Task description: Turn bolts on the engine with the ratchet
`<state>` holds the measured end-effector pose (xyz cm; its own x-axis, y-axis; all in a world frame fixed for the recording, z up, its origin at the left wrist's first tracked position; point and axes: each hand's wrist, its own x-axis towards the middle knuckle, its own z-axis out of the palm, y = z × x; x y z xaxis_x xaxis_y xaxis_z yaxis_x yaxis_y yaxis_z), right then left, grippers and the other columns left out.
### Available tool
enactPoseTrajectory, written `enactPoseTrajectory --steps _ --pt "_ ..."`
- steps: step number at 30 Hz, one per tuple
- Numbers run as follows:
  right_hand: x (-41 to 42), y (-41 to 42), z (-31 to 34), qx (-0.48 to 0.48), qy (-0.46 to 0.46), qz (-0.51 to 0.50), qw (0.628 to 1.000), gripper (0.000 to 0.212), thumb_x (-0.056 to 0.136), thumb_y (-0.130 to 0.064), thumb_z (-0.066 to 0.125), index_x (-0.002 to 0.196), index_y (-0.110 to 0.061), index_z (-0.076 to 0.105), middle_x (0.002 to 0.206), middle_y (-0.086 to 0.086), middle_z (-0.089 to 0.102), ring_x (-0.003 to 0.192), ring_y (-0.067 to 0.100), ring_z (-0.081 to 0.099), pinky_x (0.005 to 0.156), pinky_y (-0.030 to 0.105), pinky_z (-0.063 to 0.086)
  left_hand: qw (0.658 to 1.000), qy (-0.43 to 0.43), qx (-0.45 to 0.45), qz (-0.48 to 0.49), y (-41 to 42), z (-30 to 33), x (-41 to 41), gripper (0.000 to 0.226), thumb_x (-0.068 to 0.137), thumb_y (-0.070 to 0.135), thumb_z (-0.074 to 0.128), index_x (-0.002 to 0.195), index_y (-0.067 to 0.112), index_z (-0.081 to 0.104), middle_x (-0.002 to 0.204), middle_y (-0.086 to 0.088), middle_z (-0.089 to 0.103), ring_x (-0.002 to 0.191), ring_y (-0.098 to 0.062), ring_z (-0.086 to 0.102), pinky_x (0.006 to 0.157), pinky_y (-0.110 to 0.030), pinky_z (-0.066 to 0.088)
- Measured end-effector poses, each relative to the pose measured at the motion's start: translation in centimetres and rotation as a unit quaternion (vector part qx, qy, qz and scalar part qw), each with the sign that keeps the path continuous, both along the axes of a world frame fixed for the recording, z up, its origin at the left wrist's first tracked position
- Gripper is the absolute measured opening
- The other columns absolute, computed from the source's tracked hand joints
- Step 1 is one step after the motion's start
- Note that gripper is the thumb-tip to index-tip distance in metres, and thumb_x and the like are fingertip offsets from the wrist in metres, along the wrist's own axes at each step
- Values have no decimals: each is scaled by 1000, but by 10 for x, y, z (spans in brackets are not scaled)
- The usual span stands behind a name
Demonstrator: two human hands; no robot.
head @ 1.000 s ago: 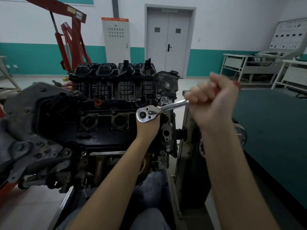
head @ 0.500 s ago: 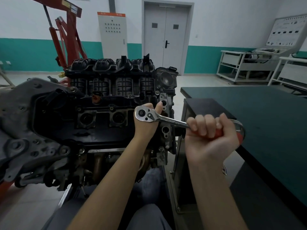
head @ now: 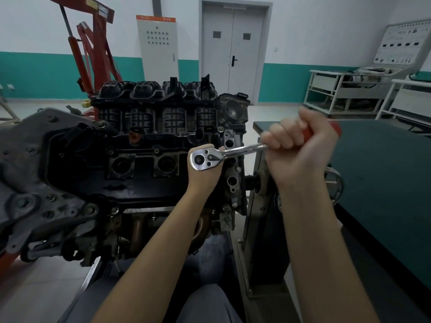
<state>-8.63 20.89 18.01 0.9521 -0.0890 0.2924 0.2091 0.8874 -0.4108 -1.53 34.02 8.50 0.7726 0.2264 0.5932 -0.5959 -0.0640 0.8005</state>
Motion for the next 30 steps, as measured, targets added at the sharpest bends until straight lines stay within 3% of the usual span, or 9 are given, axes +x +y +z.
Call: enactPoseTrajectory --steps 4,7,11,17,21,25,30 --pt "-33 14 -46 105 -3 -66 992 34 82 -12 45 51 -19 32 43 -5 25 41 12 24 44 23 31 1000 1 -13 19 -2 1 -4 56 89 7 67 51 20 28 40 17 32 39 -1 30 46 -10 29" --pt "-38 18 -53 116 -6 -77 990 37 86 -12 41 50 -19 33 42 -5 25 40 12 24 44 24 32 1000 6 -12 5 -3 2 -2 59 90 0 63 50 20 24 38 17 28 37 -1 26 44 -10 26" --pt "-13 0 -15 34 -7 -38 999 32 75 -11 46 49 -20 31 40 -6 22 37 11 18 42 19 24 1000 15 3 10 -4 3 -1 57 89 -6 58 49 21 27 38 16 33 37 0 30 44 -8 26" --pt "21 -2 36 -111 20 58 992 35 86 -7 41 56 -19 28 39 -7 22 36 9 18 38 18 21 999 41 1 6 -5 2 -4 56 85 5 61 41 29 37 43 16 40 41 -1 35 44 -11 31" --pt "4 0 8 -17 9 5 1000 36 81 -7 46 50 -19 32 40 -7 23 37 10 18 41 19 22 999 43 -5 5 -2 2 -4 45 86 0 63 51 21 44 44 17 43 43 1 39 49 -12 35" --pt "-30 11 -41 105 3 -56 993 41 90 -12 39 50 -20 33 42 -5 25 40 12 24 45 22 31 1000 26 -7 11 0 2 -4 49 87 3 67 55 17 33 43 17 37 43 1 36 49 -9 32" --pt "-32 11 -44 100 -5 -63 993 38 85 -12 41 49 -20 33 41 -5 25 39 12 24 44 22 32 1000 28 6 5 -2 3 -3 56 88 -1 63 52 20 27 39 16 32 39 0 30 46 -9 27"
